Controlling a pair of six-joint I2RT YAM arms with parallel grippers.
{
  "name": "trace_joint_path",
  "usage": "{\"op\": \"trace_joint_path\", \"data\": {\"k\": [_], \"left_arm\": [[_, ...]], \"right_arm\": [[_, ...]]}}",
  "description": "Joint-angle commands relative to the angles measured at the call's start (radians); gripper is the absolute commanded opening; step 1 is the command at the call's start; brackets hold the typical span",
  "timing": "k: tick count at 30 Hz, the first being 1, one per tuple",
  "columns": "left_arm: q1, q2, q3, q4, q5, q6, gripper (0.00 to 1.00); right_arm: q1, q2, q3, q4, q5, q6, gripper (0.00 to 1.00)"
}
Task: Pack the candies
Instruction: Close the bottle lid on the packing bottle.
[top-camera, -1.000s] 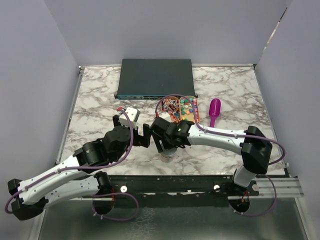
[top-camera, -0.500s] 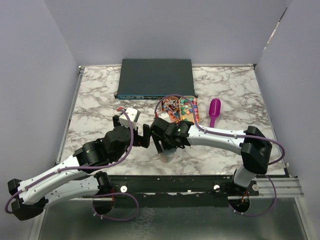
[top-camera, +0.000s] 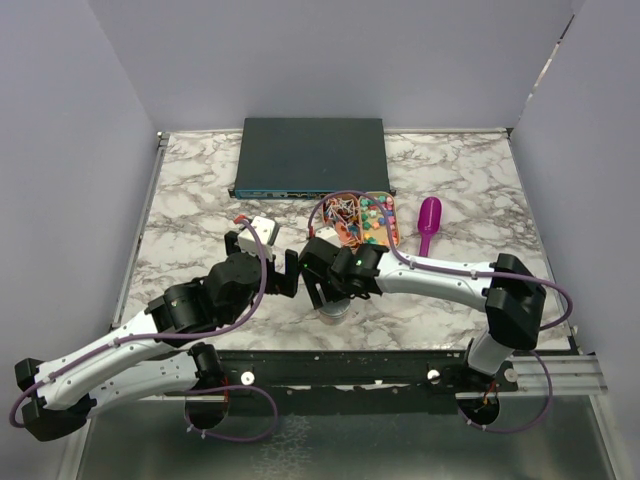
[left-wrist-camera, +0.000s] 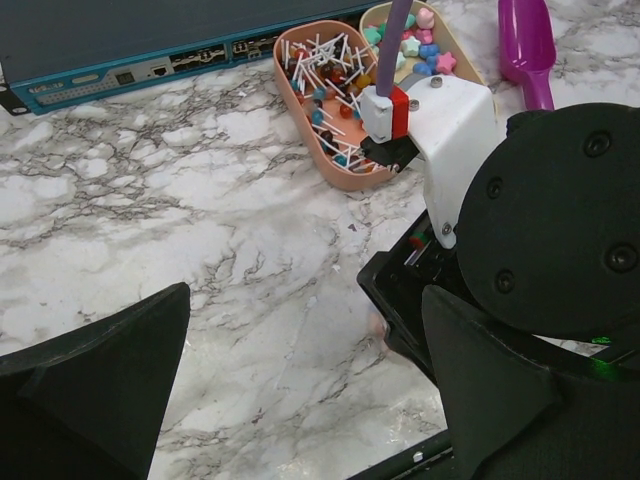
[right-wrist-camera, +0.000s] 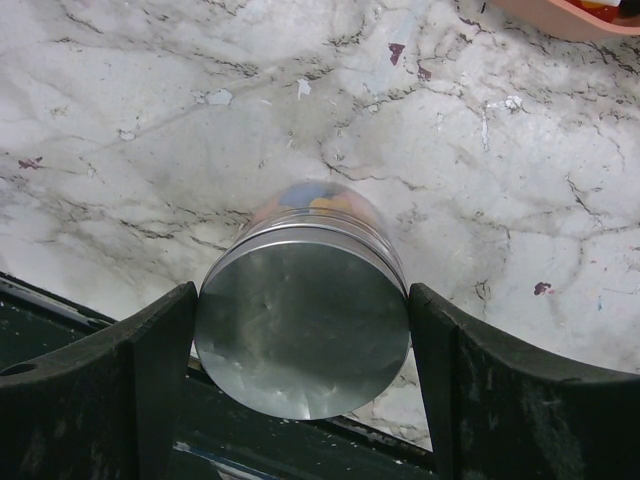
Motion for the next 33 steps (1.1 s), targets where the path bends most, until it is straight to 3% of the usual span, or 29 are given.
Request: {"op": "trace_joint_path", "data": {"k": [1, 16, 33], "left_arm": [[0.006, -0.012, -0.007, 0.010, -0.021, -0.007, 0.99], [0.006, -0.016, -0.010, 0.010, -0.014, -0.010, 0.99], [0.006, -0.016, -0.009, 0.011, -0.011, -0.012, 0.99]], "right_arm": [[0.019, -0.005, -0.005, 0.009, -0.004, 0.013, 0.69], [0.036, 0.022, -0.005, -0.049, 0.101, 0.053, 0.69], [0.050, 0.066, 0.005, -0.017, 0.065, 0.051, 0.70]]}}
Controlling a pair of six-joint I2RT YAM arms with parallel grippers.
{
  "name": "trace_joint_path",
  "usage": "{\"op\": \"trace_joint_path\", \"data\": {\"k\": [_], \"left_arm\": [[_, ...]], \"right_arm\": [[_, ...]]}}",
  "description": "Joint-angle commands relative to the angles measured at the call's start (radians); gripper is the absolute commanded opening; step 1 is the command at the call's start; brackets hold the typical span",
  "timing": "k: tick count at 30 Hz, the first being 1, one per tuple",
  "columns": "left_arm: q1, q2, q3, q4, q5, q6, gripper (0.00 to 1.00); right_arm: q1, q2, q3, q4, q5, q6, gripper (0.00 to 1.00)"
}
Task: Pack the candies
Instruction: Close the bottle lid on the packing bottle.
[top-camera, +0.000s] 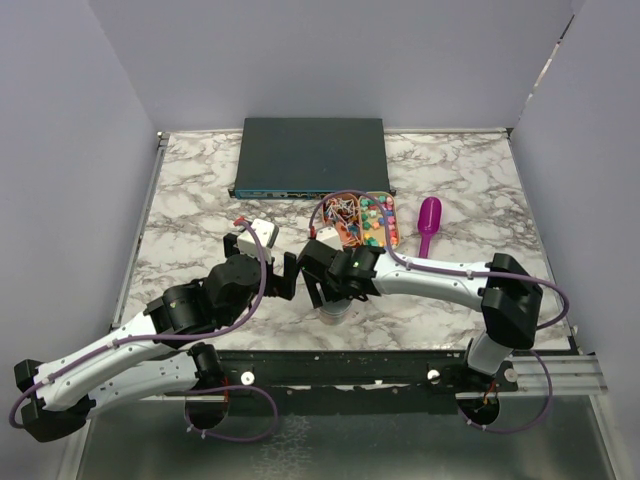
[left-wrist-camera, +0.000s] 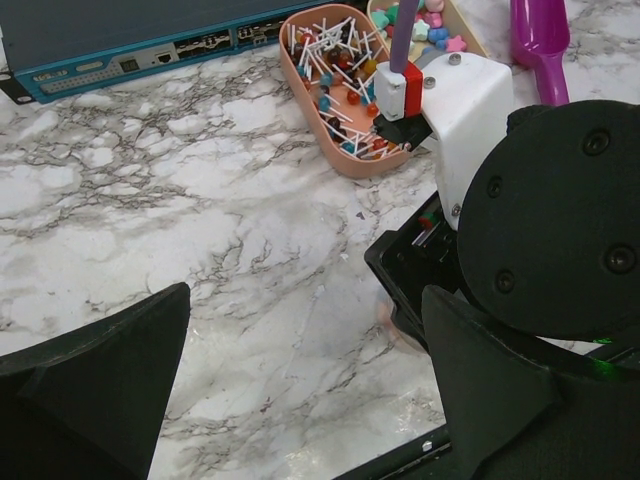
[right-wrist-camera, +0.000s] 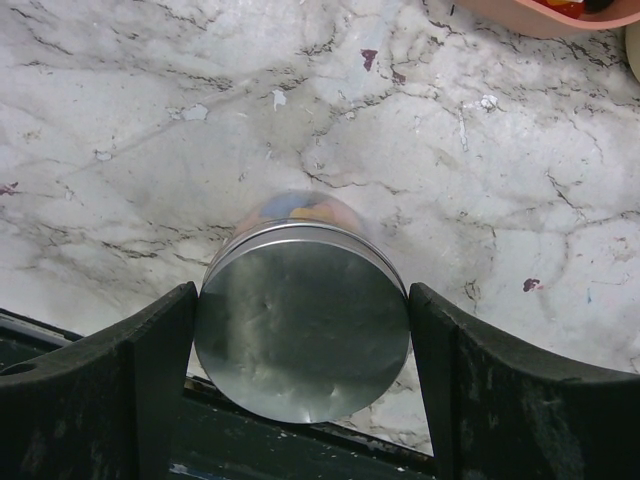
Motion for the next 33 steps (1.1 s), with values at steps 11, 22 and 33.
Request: {"op": "trace_joint_path", "data": {"k": [11, 22, 33], "left_arm": [[0.006, -0.004, -0.001, 0.042, -0.012, -0.011, 0.99], [0.008, -0.005, -0.002, 0.041, -0.012, -0.011, 0.99], [0.008, -0.017, -0.004, 0.039, -0.022, -0.020, 0.99]], "right_arm": [[0.050, 0.044, 0.015, -0.017, -0.003, 0.008, 0.71], [0.061, 0.028, -0.020, -0.002, 0.023, 0.035, 0.87], [0.062, -0.082, -0.033, 0.012, 0.067, 0.054, 1.00]]}}
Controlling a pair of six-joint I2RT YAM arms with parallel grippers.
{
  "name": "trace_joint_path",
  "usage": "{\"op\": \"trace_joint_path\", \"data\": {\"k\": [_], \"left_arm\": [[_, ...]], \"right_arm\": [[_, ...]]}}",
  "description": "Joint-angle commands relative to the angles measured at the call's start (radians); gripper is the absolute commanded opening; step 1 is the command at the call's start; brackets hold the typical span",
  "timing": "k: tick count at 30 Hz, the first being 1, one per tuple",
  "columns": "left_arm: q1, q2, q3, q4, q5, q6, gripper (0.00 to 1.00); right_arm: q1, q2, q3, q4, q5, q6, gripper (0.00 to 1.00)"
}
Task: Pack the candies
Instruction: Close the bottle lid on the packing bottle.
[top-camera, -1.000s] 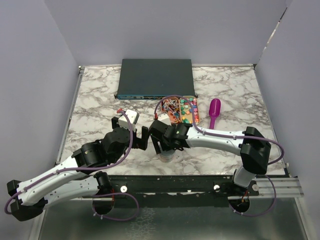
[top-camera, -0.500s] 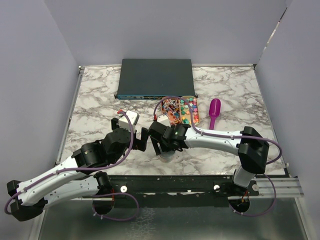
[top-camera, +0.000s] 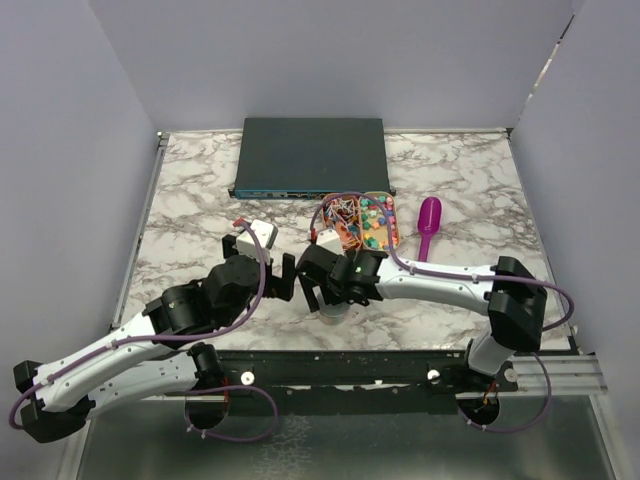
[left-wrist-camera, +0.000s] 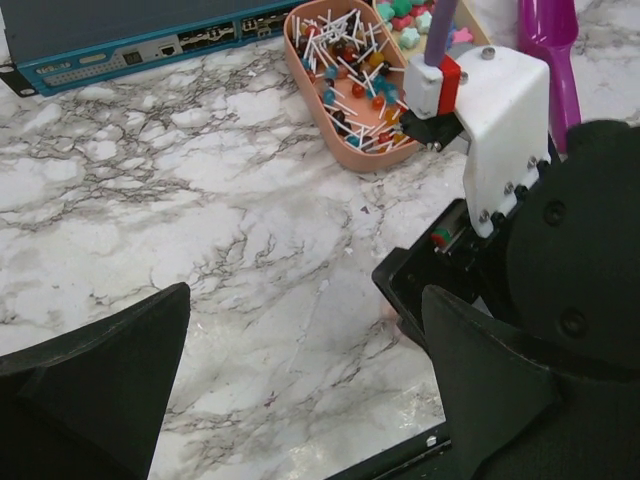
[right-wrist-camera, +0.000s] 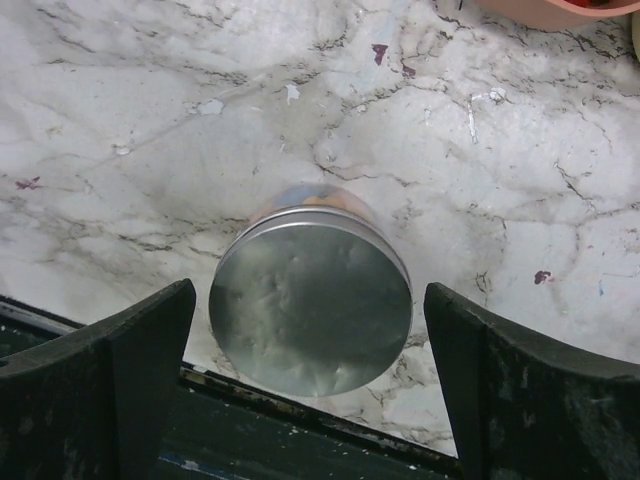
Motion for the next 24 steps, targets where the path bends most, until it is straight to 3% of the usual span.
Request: {"op": "trace_joint_path", "data": {"k": [1, 10, 21, 24], "left_arm": [[0.007, -0.011, -0.001, 0.074, -0.030, -0.021, 0.99], [0.007, -0.007, -0.001, 0.072, -0.042, -0.044, 0.99], [0.007, -0.005, 0.001, 0.062, -0.062, -0.050, 0.99], [0.007, -0.005, 0.001, 0.061, -0.057, -0.050, 0.99]], "right_arm": [[0.040, -0.080, -0.020, -0.005, 0.053, 0.024, 1.00], [0.040, -0.182, -0.093, 0.013, 0.066, 0.026, 0.99], [0.041, -0.104, -0.067, 0.055, 0.044, 0.006, 0.75], [0.042, -0.083, -0.053, 0.052, 0.057, 0.007, 0.74]]}}
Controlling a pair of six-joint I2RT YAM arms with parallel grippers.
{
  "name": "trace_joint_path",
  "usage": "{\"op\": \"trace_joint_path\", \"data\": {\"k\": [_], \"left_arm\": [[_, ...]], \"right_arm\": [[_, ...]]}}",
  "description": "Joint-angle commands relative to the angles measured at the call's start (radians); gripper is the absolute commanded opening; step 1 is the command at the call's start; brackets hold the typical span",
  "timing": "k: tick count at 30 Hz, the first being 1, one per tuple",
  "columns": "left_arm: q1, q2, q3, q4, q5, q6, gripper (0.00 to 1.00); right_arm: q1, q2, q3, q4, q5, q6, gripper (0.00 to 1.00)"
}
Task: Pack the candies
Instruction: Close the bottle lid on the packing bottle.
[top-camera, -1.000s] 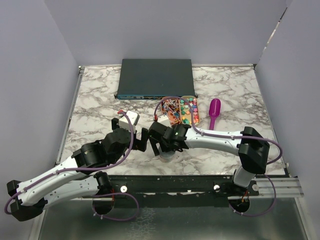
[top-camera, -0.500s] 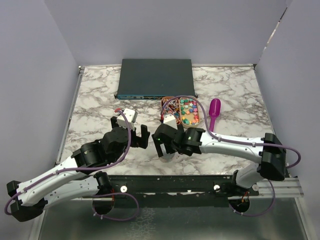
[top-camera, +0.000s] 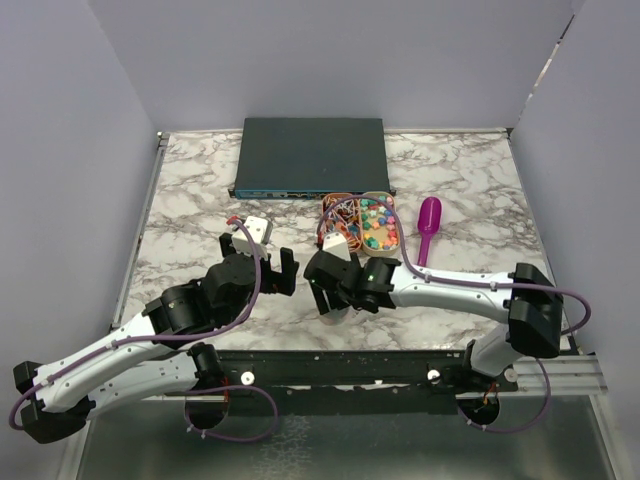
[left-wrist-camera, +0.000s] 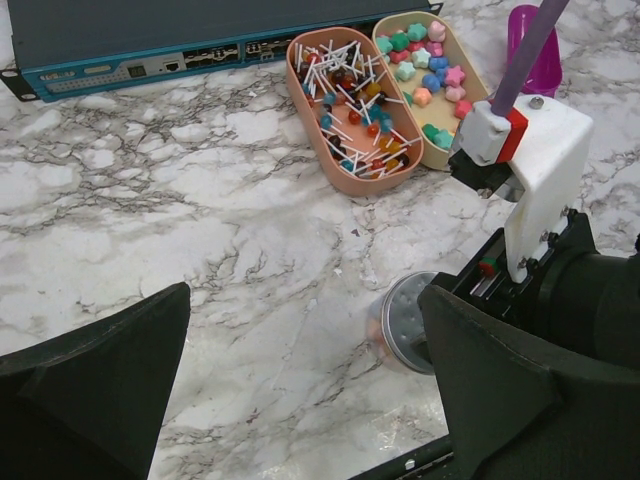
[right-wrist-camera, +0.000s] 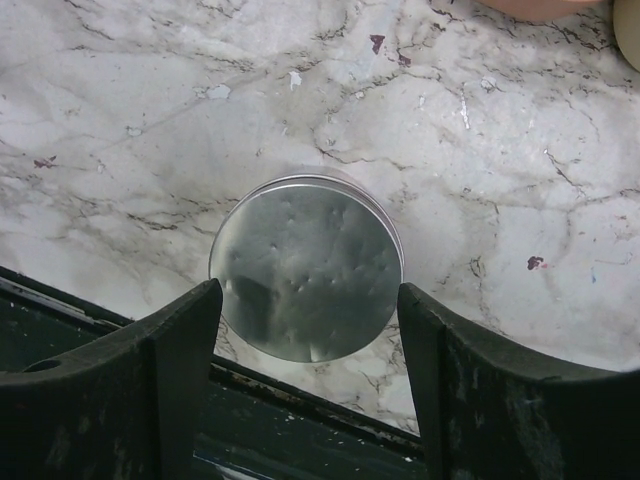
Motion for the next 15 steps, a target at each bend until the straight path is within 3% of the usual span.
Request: {"op": "trace_joint_path", "data": {"k": [1, 15], "left_arm": [[0.005, -0.004, 0.001, 0.003, -0.021, -0.007, 0.99], [0.005, -0.011, 0.002, 0.006, -0.011, -0.002, 0.99]], "right_arm": [[0.005, 0.040, 0.032, 0.013, 0.022, 0.001, 0.73], [0.005, 0.087, 0.049, 0.011, 0.025, -0.006, 0.68]]}}
